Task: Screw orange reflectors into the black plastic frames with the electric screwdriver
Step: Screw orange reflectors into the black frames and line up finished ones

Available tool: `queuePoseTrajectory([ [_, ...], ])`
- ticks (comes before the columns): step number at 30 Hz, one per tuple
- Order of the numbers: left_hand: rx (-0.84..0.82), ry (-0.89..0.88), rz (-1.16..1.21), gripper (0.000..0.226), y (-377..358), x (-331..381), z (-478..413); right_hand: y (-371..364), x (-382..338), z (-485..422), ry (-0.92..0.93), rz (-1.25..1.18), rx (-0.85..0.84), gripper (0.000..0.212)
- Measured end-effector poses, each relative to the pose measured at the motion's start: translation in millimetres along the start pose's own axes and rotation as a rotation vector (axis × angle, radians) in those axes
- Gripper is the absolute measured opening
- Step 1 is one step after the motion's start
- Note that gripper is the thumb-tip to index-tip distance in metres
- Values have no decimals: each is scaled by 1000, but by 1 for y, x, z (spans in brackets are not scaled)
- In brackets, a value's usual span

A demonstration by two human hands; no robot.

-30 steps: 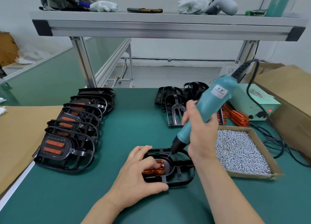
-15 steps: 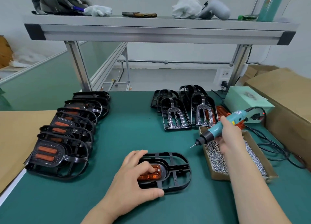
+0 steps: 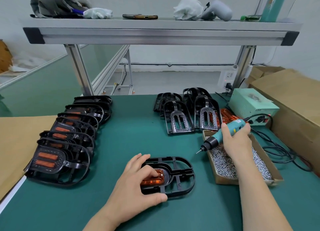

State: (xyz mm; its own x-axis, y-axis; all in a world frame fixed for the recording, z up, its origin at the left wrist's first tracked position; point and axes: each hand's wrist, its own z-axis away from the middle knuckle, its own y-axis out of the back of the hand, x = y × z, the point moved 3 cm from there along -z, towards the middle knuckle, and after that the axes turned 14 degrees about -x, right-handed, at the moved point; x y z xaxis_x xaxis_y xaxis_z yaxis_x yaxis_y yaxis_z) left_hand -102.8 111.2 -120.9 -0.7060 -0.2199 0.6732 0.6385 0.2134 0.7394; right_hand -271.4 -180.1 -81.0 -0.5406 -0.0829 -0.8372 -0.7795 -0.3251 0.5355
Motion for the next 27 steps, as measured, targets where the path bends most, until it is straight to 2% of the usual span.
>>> queuePoseTrajectory([
  [3,9,-8,14,51,-1,0,0,9,4,10,44,111,29,47],
  [5,6,-13,5,49,-1,1,1,14,10,17,55,302,-13,23],
  [8,18,-32,-26,47,-2,2,1,12,16,25,45,605,-169,20],
  [11,42,-44,-34,44,-1,3,1,9,13,30,54,655,-223,7],
  [12,52,-52,-32,43,-1,4,2,9,11,31,64,649,-218,6],
  [15,100,-85,-16,41,1,5,3,9,11,32,77,649,-184,20],
  [21,202,-102,23,39,5,7,4,9,11,34,86,551,-129,24],
  [27,232,-94,35,39,8,6,4,15,11,35,100,435,21,32],
])
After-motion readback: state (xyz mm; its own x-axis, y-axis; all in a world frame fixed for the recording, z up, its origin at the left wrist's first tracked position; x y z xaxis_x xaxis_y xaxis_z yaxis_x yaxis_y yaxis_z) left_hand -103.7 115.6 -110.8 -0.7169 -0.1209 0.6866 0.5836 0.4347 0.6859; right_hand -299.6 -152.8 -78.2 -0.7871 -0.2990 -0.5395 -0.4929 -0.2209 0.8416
